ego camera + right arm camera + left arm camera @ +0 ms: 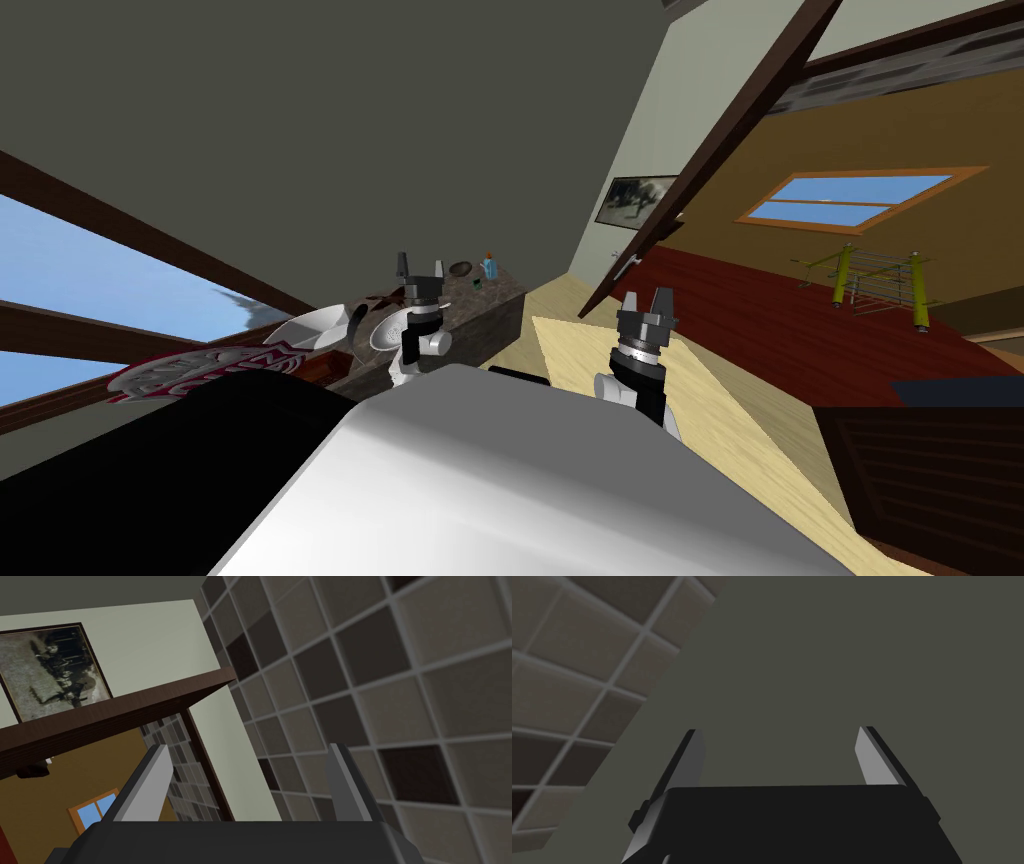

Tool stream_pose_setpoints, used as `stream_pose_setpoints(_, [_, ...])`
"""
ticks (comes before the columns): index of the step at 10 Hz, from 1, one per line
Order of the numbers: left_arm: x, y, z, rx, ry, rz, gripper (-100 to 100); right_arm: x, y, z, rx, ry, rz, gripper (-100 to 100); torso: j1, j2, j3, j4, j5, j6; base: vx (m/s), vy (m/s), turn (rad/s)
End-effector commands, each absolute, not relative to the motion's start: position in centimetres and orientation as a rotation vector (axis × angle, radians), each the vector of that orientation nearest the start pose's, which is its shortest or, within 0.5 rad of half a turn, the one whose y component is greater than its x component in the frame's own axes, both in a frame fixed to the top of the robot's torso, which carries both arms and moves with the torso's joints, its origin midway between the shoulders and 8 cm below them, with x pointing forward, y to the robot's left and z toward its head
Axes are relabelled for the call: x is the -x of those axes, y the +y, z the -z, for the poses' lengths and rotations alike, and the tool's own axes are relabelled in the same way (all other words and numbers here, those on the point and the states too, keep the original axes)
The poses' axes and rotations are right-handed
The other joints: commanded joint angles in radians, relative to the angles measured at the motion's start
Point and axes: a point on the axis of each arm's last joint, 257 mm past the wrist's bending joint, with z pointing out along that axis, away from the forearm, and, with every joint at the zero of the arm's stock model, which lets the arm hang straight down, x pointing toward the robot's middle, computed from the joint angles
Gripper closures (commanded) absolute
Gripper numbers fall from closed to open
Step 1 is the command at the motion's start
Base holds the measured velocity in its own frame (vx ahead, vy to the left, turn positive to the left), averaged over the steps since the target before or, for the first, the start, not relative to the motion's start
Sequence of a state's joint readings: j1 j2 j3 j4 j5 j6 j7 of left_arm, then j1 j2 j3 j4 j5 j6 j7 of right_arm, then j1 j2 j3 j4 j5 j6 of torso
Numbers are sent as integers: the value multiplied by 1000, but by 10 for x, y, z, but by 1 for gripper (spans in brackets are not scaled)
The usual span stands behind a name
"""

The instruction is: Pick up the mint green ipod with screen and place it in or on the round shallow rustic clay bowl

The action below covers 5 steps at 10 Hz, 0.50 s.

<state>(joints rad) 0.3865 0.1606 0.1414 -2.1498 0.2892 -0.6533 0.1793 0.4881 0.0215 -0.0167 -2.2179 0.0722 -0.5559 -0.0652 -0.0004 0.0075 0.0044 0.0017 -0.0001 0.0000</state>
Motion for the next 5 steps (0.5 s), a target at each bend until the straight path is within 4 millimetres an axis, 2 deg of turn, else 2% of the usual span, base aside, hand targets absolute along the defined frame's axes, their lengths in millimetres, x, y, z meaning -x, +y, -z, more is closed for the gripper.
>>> stream_pose_setpoints(1, [-343,362,-33,707,365,1588,-100,-348,-277,-11,-647,619,-1309,0,0,0,0,0,0,0,-114,-21,12])
stream_pose_setpoints(5, [-356,405,1,846,266,1643,-100,-348,-277,-11,-647,619,-1309,0,-1,-1,-1,0,0,0,-89,-28,15])
